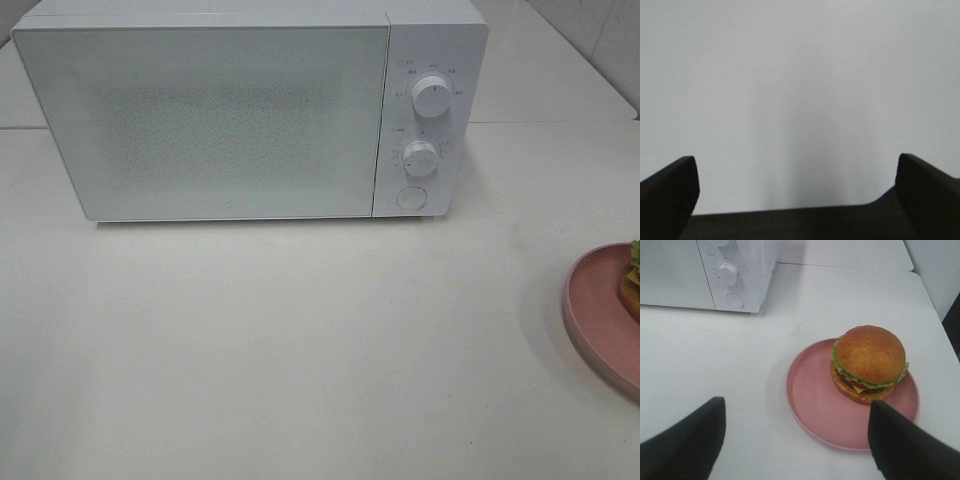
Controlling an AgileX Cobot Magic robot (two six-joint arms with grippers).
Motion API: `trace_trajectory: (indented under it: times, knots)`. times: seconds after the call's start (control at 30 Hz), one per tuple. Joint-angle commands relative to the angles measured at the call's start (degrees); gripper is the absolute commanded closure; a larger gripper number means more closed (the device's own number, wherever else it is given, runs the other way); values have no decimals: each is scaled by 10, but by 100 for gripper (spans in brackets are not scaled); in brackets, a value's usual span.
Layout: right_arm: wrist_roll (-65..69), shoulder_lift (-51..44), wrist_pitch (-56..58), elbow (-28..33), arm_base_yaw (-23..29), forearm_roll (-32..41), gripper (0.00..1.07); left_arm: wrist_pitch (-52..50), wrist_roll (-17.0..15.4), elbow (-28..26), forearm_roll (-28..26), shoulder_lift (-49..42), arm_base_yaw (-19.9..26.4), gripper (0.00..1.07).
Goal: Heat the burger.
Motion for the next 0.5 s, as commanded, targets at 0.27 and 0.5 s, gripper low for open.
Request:
trace_trajectory:
  times: [0.27, 0.5]
  knots:
    - [-5, -14, -7, 3, -2, -1, 31, -21, 1, 9, -2, -139, 1, 6]
    - [-5, -14, -7, 3, -2, -1, 31, -21, 1, 9, -2, -176, 1, 6]
